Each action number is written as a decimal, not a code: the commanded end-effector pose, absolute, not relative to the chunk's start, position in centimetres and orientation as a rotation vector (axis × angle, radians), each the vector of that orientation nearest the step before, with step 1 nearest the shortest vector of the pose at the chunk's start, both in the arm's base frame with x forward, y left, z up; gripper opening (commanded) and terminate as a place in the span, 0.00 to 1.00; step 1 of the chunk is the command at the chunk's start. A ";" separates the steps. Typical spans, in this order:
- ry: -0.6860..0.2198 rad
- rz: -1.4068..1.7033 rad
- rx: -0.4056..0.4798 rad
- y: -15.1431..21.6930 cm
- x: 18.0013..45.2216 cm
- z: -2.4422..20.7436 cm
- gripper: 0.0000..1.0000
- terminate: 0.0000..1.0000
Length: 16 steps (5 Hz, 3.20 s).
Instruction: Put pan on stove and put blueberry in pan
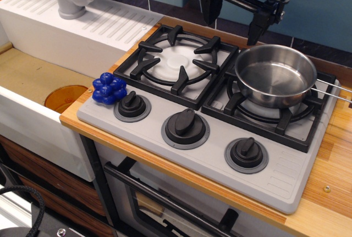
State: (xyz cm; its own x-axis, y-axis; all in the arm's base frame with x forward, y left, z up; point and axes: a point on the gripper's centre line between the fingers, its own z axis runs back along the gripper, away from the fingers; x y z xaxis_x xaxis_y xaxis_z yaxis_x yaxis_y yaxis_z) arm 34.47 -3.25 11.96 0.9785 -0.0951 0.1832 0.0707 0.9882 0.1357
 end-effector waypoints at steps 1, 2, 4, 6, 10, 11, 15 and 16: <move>-0.190 -0.084 0.129 -3.2 34.5 12.0 1.00 0.00; -0.223 -0.090 0.127 -3.2 35.1 10.7 1.00 0.00; -0.284 -0.107 0.102 -3.2 36.4 8.0 1.00 0.00; -0.312 -0.116 0.093 -2.9 37.0 6.3 1.00 0.00; -0.273 -0.118 0.109 -3.0 36.8 6.8 0.00 0.00; -0.255 -0.103 0.137 -3.3 36.4 8.0 0.00 0.00; -0.140 -0.131 0.223 -1.0 35.7 16.3 0.00 0.00; -0.136 -0.164 0.232 0.9 35.9 17.1 0.00 0.00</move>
State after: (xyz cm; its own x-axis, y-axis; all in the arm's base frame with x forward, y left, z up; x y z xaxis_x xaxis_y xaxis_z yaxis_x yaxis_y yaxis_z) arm 35.42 0.79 13.70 0.9841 -0.1773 0.0124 0.1699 0.9590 0.2267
